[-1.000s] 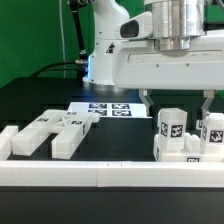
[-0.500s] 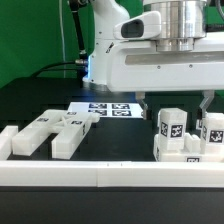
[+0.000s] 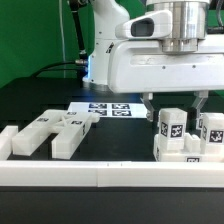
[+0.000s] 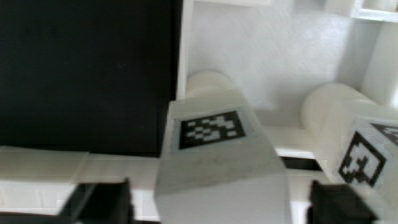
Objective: Assemble chair
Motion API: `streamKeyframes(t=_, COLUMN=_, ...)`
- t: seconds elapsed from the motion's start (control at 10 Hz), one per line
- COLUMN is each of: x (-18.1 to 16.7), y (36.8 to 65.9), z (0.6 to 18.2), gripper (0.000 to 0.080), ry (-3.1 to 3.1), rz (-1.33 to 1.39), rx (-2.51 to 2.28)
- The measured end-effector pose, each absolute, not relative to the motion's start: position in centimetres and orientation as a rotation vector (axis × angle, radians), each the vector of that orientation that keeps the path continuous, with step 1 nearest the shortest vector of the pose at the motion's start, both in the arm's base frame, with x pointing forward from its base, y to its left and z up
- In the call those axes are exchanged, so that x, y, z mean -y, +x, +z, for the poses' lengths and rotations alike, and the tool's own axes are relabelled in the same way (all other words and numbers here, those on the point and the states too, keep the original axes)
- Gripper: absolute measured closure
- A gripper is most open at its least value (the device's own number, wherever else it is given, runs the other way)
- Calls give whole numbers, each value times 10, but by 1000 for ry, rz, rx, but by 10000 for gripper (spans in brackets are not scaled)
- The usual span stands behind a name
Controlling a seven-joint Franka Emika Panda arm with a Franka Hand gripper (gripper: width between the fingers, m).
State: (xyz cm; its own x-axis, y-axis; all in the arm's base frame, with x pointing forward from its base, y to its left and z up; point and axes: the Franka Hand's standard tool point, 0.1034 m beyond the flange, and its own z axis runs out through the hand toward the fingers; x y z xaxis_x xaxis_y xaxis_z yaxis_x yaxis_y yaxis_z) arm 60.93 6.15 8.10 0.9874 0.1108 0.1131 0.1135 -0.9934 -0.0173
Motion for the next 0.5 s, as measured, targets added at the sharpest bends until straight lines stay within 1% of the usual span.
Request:
streamKeyframes(t=0.1, x=-61, y=609, z=81, gripper=401, ry=-3108, rz=-175, rx=175)
streamKeyframes(t=0.2, x=-61, y=609, z=81, gripper=511, ry=-3108, rz=-175, rx=175)
streamKeyframes(t=0.5, x=-61, y=609, z=81, gripper=511, ry=-3101, rz=-175, rx=44)
